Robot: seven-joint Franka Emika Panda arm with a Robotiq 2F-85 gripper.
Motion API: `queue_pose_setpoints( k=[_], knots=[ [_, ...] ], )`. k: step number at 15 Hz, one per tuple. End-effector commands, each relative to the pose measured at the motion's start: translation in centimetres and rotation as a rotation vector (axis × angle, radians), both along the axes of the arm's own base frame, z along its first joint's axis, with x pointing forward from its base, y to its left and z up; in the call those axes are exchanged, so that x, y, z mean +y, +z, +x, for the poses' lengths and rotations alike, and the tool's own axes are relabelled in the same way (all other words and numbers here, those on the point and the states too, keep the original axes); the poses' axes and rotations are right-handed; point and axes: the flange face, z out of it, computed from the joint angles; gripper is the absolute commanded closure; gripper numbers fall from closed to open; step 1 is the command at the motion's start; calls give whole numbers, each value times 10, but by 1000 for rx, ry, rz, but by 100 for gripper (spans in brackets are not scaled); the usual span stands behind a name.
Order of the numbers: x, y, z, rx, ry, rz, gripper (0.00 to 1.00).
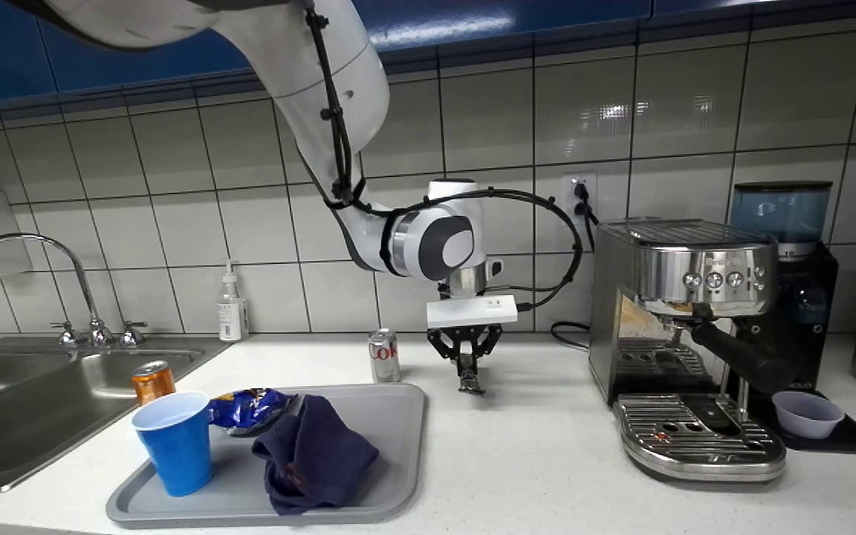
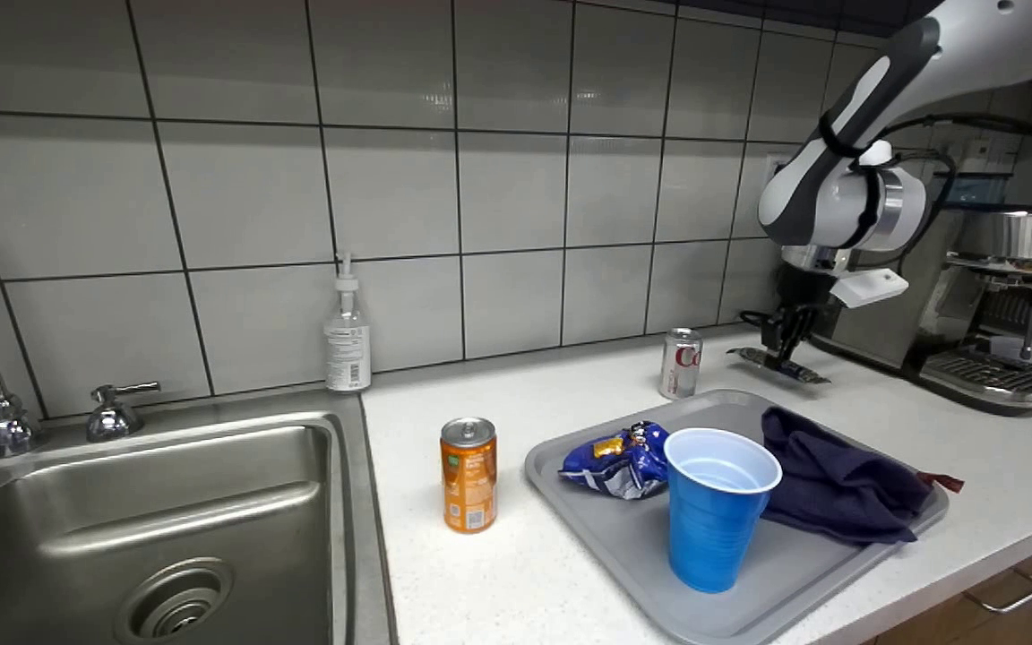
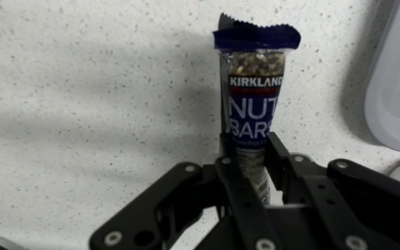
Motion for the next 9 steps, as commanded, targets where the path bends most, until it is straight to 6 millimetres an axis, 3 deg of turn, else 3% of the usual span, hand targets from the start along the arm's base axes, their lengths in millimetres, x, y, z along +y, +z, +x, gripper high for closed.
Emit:
queue_pose_setpoints(
  k=[1,9],
  knots=[
    [12,25,-23,-8,27,30,93],
    [46,39,-64,5,118,62,93]
  ],
)
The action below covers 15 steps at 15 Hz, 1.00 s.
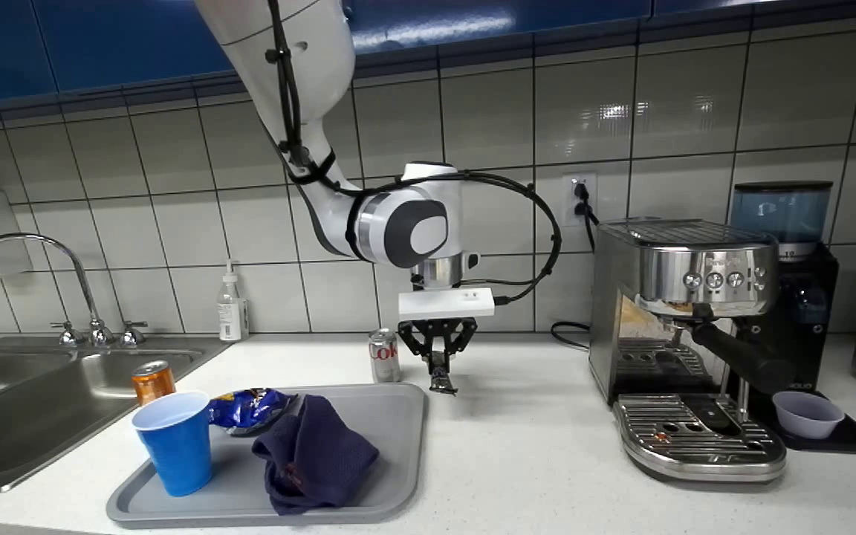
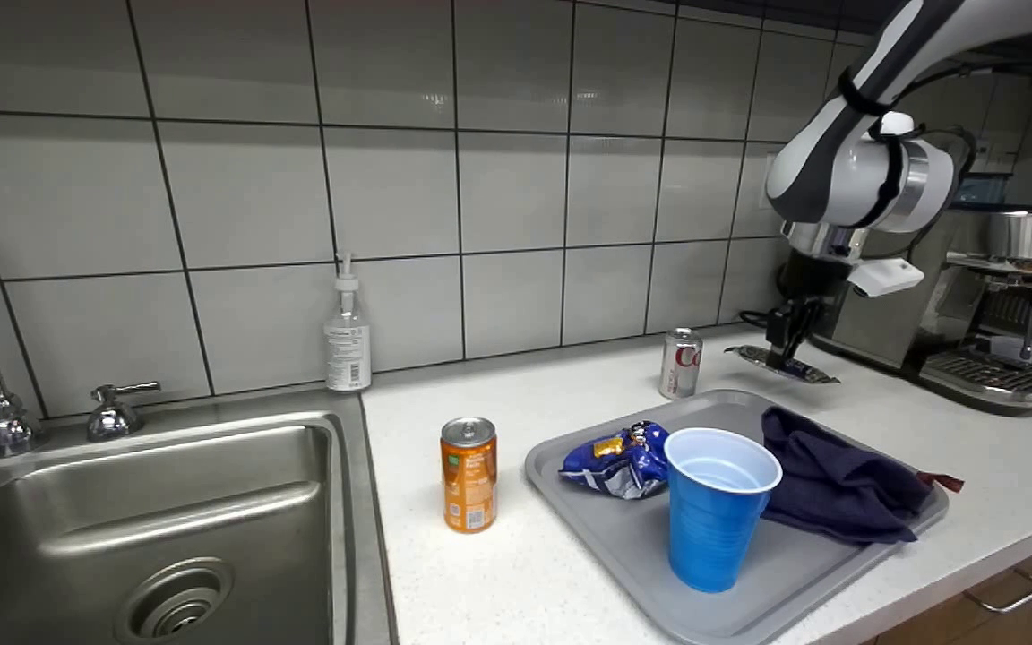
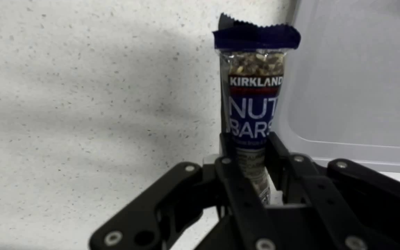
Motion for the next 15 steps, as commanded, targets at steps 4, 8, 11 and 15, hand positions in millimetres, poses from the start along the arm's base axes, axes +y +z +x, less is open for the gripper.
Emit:
queue_pose_setpoints(
  k=[4,8,11,15],
  knots=[
    [20,17,-47,2,109,31,93],
    [30,16,-65,7,165,32,93],
    [41,17,-73,8,203,38,93],
    [60,14,-82,6,265,43,93]
  ],
)
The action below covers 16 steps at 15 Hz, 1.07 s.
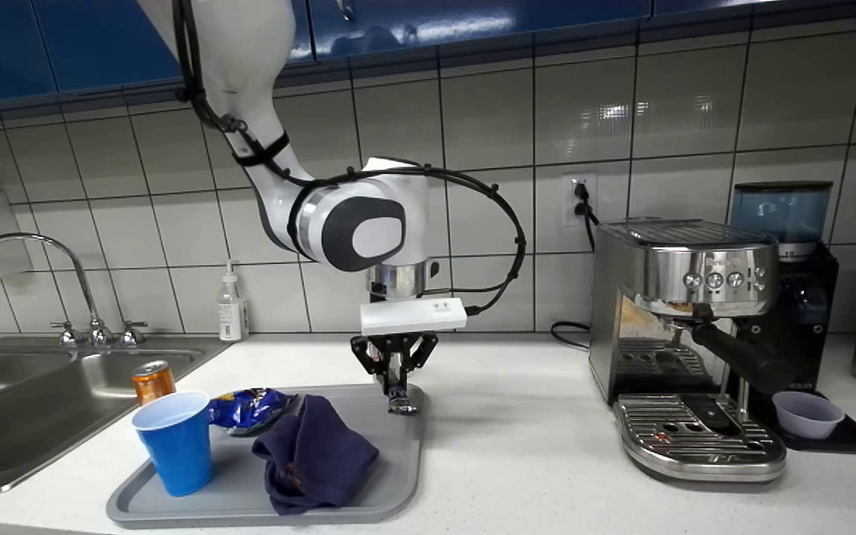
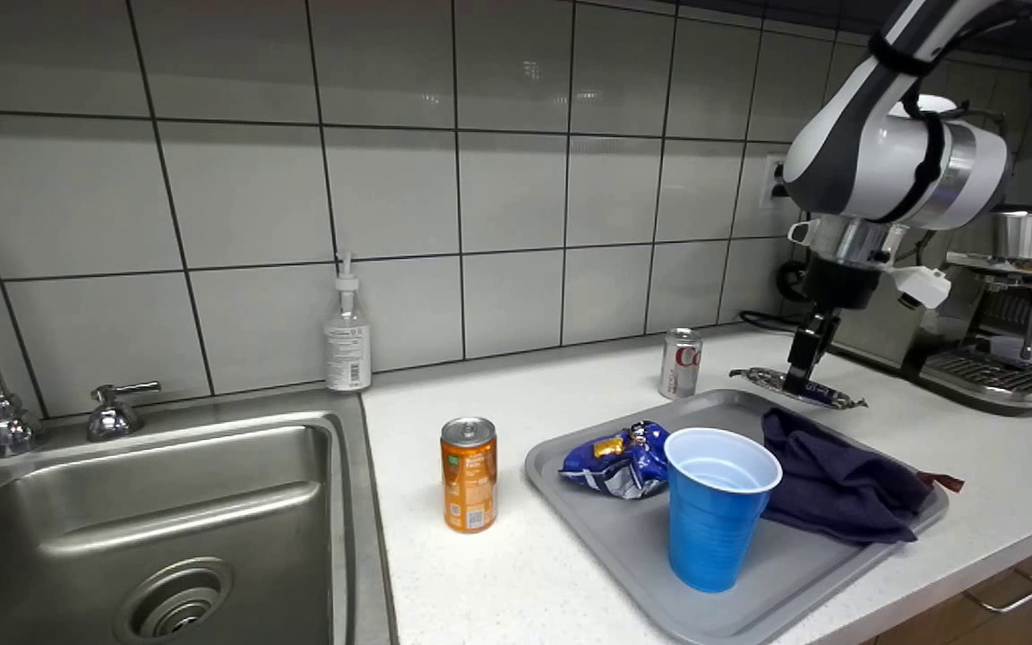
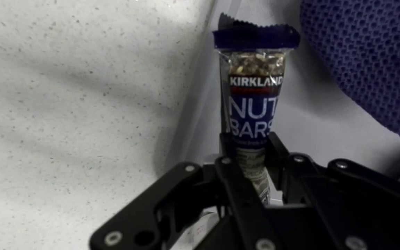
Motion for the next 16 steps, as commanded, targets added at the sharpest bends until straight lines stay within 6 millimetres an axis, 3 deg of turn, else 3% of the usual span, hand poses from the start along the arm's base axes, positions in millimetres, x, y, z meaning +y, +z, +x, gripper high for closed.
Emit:
queue_pose_setpoints(
  k=[1,8,16],
  knots=[
    [20,7,-13,-25,69,-2,93],
    [49,-8,-4,-61,118,-25,93],
    [54,-26,2,-83,114,-46,93]
  ],
)
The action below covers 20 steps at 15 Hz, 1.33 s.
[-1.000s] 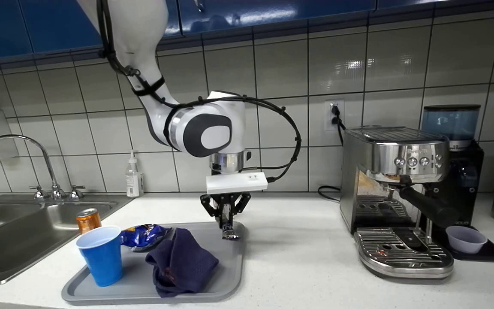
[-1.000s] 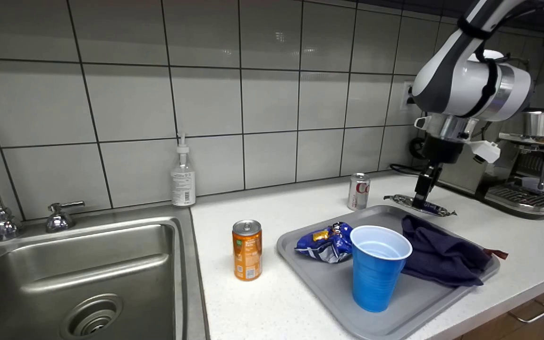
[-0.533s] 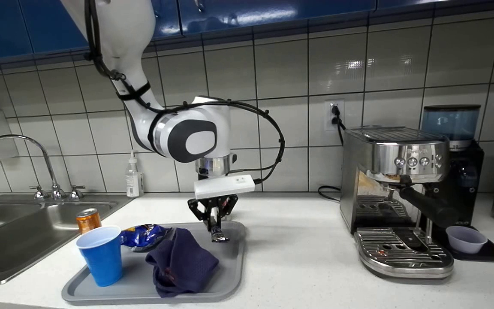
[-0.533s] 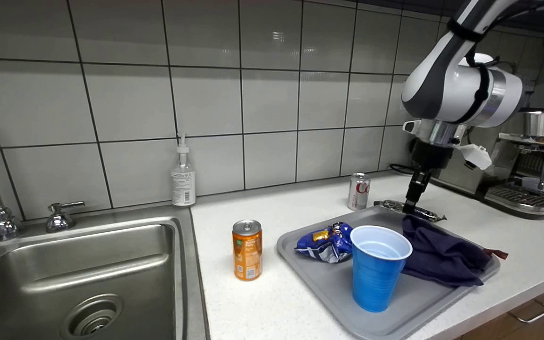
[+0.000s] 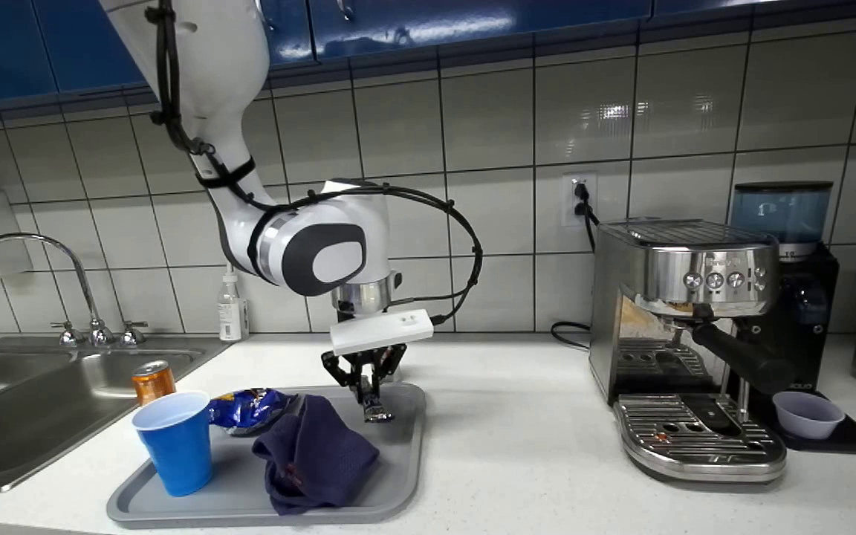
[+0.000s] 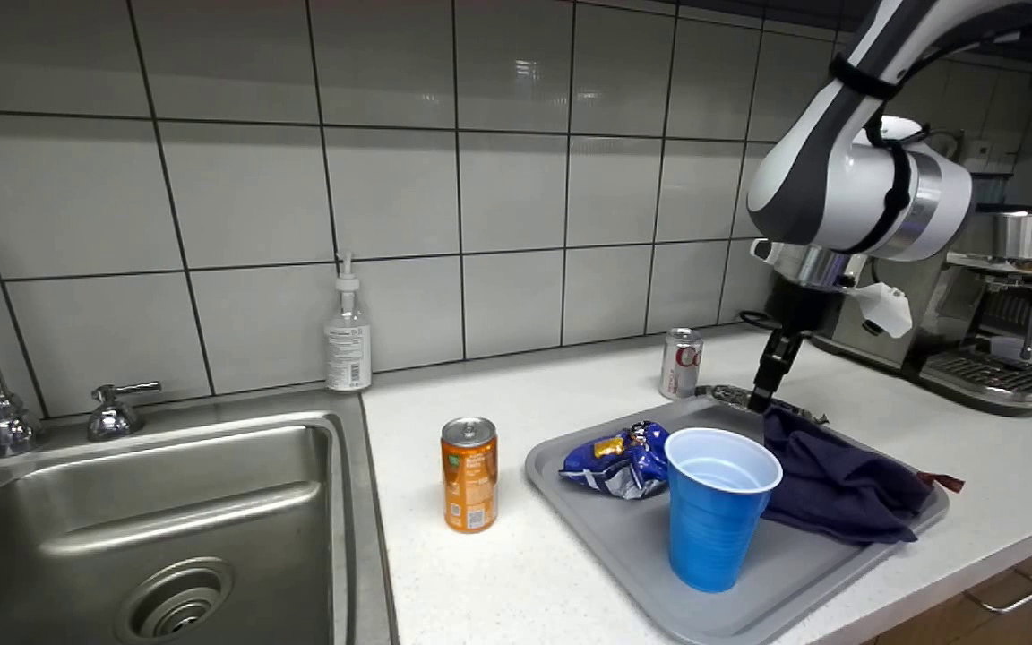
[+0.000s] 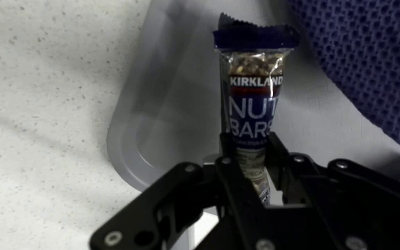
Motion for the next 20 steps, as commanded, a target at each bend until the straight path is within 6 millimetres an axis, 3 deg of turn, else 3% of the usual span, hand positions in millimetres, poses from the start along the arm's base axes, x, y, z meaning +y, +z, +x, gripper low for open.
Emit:
queue_pose_setpoints(
  k=[1,13,14,15,20],
  knots=[
    [-1,-6,3,-26,-5,-14,93],
    [-2,-25,5,-31,-30,-25,93],
    [-2,-24,5,-32,-35,-30,49],
    [-2,-24,6,-29,-35,-29,47],
    [-2,-22,7,-24,-52,-29,13]
  ],
)
